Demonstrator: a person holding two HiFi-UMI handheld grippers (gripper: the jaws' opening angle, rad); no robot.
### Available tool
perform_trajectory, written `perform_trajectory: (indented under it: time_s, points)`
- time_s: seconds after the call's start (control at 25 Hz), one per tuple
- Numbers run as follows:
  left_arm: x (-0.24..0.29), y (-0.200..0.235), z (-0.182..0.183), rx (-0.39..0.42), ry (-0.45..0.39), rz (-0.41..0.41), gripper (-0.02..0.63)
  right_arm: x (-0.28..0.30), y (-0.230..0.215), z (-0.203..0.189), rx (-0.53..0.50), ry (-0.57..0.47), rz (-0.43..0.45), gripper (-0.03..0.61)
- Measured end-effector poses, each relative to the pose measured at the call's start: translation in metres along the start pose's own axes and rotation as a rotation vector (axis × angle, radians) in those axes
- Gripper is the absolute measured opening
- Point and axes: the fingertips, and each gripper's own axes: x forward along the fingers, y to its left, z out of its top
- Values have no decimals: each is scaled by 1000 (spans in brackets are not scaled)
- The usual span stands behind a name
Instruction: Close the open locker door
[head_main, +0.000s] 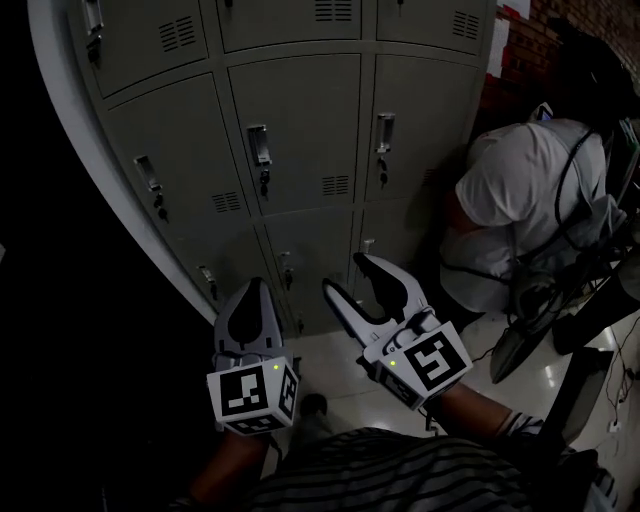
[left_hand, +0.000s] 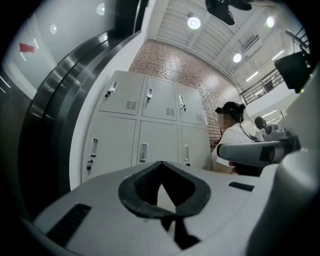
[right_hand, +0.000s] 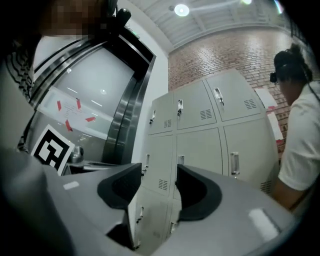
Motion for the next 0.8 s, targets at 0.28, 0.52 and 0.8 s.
perform_trajectory:
  time_s: [0.28,0.52,0.8]
  points:
    - [-117,-81,3,3,29,12,3,-122,41,14,49,13,4,147]
    - [-174,-120,5,33,67,-45,3,-166,68,16,90,42,-38,14]
    - [-210,-114,13,38,81,-75,3,-174,105,9,167,85,-44,0]
